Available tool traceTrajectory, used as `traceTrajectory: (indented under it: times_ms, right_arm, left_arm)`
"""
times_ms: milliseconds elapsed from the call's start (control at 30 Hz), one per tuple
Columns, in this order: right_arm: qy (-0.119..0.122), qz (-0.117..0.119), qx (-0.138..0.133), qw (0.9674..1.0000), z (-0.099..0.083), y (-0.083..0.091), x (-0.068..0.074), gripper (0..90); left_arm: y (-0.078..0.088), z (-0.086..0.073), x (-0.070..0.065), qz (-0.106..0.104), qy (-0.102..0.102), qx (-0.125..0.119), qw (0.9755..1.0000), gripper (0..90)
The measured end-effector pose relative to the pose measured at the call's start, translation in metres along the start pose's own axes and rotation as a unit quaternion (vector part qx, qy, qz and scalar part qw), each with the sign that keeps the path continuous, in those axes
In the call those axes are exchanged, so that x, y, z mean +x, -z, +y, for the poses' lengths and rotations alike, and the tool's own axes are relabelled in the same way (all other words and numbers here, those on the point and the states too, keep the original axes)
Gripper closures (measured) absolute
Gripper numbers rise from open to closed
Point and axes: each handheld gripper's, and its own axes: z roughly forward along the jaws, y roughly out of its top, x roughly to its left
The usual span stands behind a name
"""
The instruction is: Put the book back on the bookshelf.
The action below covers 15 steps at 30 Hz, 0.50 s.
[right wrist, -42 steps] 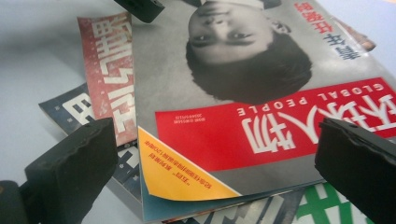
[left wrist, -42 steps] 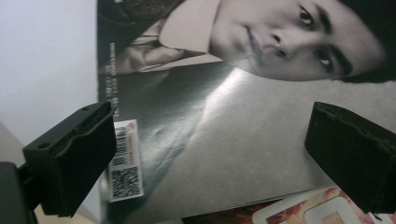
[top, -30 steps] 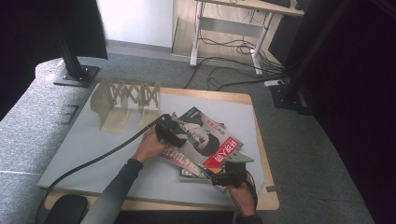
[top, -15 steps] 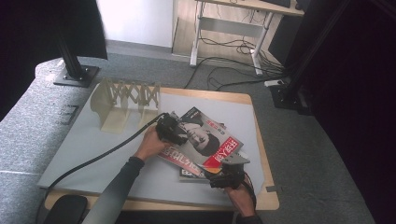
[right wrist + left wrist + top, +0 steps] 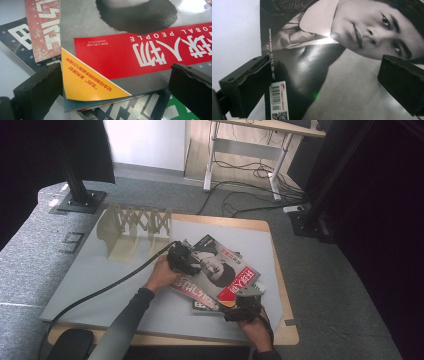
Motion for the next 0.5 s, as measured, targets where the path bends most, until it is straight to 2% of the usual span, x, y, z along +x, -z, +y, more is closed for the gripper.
traceTrajectory:
  times_ms: [167, 367, 500]
  right_arm:
    - [-0.001, 0.004, 0.000, 1.0000, -0.0016, -0.0011, -0.0015, 0.0]
    - [-0.002, 0.008, -0.002, 1.0000, -0.0028, -0.0016, -0.0029, 0.0]
    - [-0.006, 0.000, -0.003, 1.0000, -0.0043, -0.0004, -0.0074, 0.0]
  left_arm:
    - [0.0004, -0.0001, -0.0001, -0.002, 0.001, 0.003, 1.0000, 0.0]
    - [-0.0014, 0.0002, 0.0008, 0.006, 0.017, -0.003, 0.9998, 0.0]
    - [-0.0018, 0.0004, 0.0023, 0.005, 0.023, -0.003, 0.9997, 0.0]
